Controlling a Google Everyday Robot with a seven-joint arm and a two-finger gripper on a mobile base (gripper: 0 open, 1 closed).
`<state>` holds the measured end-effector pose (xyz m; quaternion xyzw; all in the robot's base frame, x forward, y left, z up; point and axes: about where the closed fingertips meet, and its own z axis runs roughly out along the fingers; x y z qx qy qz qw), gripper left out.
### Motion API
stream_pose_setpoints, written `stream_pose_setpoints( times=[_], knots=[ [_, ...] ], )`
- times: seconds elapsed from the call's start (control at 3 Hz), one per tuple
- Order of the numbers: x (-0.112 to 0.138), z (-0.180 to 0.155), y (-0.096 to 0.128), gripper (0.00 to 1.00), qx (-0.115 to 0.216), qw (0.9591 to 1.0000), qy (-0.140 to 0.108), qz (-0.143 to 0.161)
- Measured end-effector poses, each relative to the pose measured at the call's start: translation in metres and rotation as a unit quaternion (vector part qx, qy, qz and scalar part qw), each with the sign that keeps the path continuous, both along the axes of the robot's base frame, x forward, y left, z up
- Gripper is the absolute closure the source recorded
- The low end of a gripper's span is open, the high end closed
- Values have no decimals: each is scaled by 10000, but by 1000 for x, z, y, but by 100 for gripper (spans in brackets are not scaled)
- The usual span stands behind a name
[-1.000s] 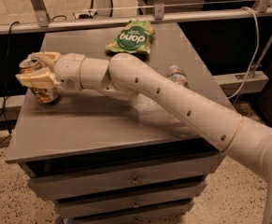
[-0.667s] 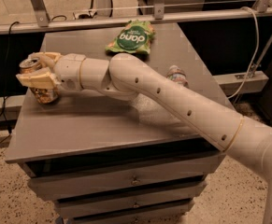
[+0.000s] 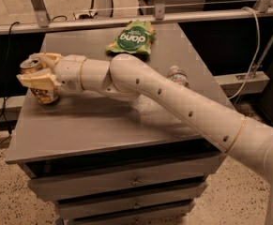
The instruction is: Place orange can upright
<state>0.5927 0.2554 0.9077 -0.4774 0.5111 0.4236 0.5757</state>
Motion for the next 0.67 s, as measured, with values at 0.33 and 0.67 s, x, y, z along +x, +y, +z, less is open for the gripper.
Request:
stream_pose_setpoints(
  times=[0.33, 0.67],
  knots=[
    [0, 0, 0, 14, 0, 10000, 0, 0],
    [-5, -5, -11, 0, -57, 9999, 73, -80]
  ],
)
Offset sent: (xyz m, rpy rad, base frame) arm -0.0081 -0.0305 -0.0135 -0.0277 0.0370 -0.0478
